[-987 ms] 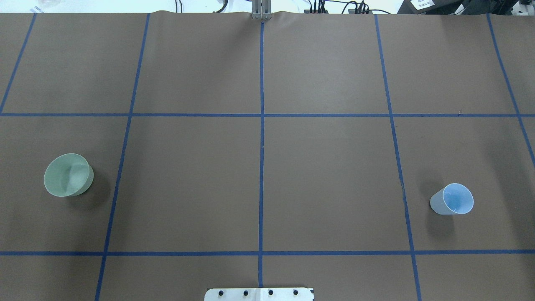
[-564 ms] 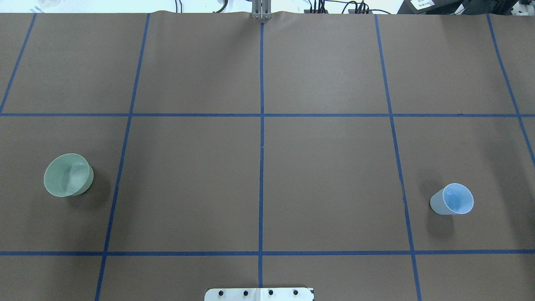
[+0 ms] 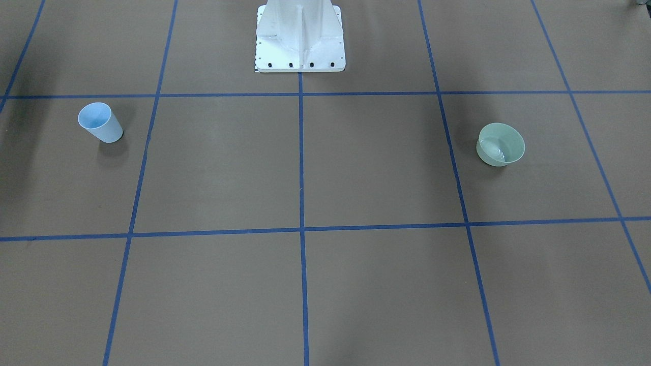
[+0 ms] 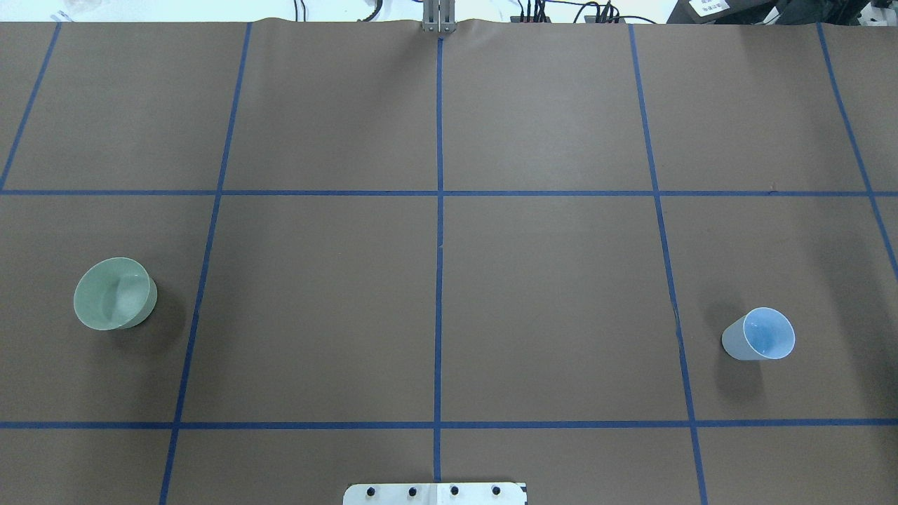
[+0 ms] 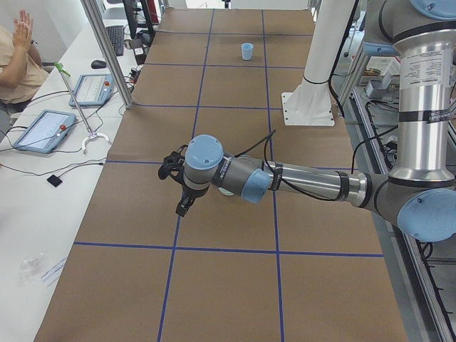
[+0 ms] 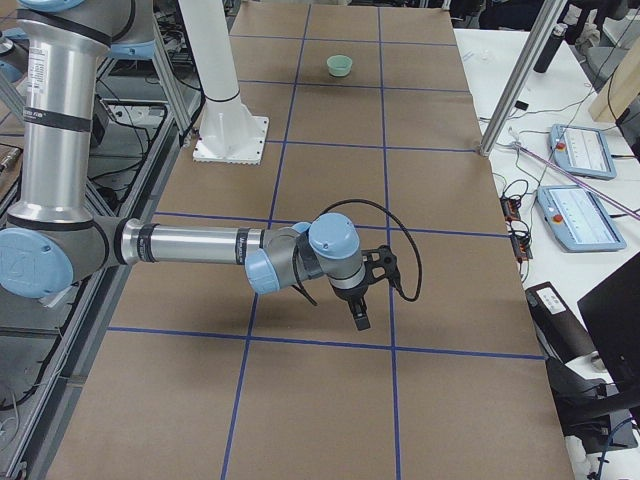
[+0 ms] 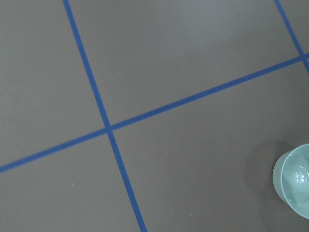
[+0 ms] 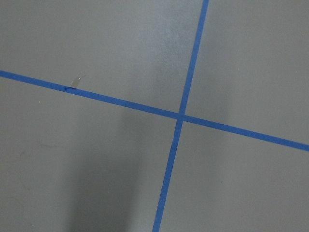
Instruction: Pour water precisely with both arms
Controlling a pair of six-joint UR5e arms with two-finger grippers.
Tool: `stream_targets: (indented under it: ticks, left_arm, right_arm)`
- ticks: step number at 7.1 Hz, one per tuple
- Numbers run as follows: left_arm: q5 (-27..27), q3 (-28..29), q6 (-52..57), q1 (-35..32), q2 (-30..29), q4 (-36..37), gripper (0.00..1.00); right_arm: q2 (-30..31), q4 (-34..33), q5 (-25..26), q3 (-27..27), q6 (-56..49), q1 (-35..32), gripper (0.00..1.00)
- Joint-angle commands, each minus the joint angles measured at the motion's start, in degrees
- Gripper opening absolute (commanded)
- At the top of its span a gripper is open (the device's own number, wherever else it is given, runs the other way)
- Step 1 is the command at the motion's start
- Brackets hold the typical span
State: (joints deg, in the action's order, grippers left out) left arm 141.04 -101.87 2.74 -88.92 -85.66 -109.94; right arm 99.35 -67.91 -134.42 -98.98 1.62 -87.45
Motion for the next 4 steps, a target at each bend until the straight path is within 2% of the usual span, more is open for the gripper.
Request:
stream_targets:
  ticks: [1, 3, 4]
  left_arm:
    - [0.11, 0.09, -5.79, 4.86, 0.49, -5.80, 1.00]
    - [-0.68, 0.00, -22.70, 9.71, 1.71, -11.22, 1.00]
    - [-3.03, -0.08, -27.30, 13.04, 1.81, -11.69, 1.00]
  right_arm:
    - [0.05, 0.41, -0.40, 0.02, 0.23, 0.00, 1.00]
    - [0.14, 0.41, -0.40, 0.11, 0.23, 0.00, 1.00]
    - [0.14, 0.41, -0.31, 0.11, 0.14, 0.00, 1.00]
